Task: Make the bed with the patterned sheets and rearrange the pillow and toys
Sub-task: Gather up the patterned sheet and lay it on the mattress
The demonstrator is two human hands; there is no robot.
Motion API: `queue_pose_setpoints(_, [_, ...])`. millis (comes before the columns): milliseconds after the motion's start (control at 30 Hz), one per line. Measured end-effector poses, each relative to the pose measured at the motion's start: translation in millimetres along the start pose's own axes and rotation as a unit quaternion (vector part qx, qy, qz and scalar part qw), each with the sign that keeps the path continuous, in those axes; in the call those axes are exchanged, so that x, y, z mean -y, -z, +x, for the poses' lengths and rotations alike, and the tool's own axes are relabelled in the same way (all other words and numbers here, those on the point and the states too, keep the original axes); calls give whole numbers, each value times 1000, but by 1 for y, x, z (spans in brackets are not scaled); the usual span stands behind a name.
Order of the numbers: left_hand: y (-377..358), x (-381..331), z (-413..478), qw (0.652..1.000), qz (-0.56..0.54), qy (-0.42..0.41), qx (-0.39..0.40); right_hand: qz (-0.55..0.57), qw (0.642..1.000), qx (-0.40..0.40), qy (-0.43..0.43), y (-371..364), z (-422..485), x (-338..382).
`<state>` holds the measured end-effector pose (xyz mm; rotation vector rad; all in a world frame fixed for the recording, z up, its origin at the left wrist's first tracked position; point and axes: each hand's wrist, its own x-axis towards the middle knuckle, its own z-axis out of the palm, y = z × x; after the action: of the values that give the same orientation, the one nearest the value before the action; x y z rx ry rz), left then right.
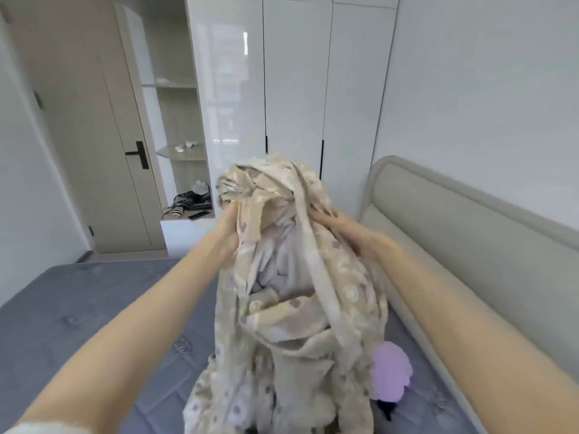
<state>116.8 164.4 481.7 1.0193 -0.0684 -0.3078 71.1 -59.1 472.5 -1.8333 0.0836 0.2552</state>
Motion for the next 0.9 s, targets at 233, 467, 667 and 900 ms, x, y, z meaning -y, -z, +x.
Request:
queue_pose_setpoints(233, [30, -83, -39, 988, -90, -125, -9, -145, 986, 67, 55, -95, 31, 58])
queue_pose_setpoints(467, [105, -163, -102, 974, -101, -191, -71, 225, 971, 34, 77, -234, 63, 165])
queue_pose_setpoints(667, [221, -245, -168, 958, -82, -251, -116, 351, 928, 121, 38, -391, 75, 244])
queue_pose_setpoints(900, [338, -356, -250, 922, -220, -301, -104, 358, 894, 247, 108, -565, 43, 361])
